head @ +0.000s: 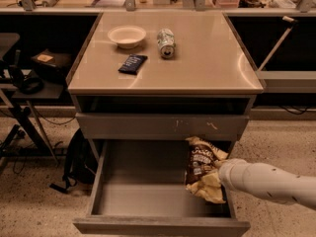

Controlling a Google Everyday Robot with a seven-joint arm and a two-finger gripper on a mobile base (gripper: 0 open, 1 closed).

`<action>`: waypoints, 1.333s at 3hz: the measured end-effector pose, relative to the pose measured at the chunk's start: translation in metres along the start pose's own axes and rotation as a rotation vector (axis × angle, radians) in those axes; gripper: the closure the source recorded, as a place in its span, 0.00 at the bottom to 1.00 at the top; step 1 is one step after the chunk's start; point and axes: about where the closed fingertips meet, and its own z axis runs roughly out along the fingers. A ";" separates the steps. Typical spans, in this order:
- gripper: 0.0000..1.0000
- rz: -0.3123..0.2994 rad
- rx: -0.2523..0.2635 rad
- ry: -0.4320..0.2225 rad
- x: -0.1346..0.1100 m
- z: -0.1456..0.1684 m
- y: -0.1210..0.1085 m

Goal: Place brown chip bag into middle drawer

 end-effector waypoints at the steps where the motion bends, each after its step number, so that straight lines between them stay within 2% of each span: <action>1: 1.00 -0.038 0.000 0.056 0.019 0.023 -0.001; 2: 1.00 -0.101 -0.019 0.124 0.030 0.048 0.013; 3: 1.00 -0.174 -0.067 0.174 0.027 0.078 0.036; 4: 1.00 -0.217 -0.113 0.198 0.025 0.097 0.053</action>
Offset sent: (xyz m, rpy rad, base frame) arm 0.0089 0.0446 -0.0935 -0.2018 0.1523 0.1834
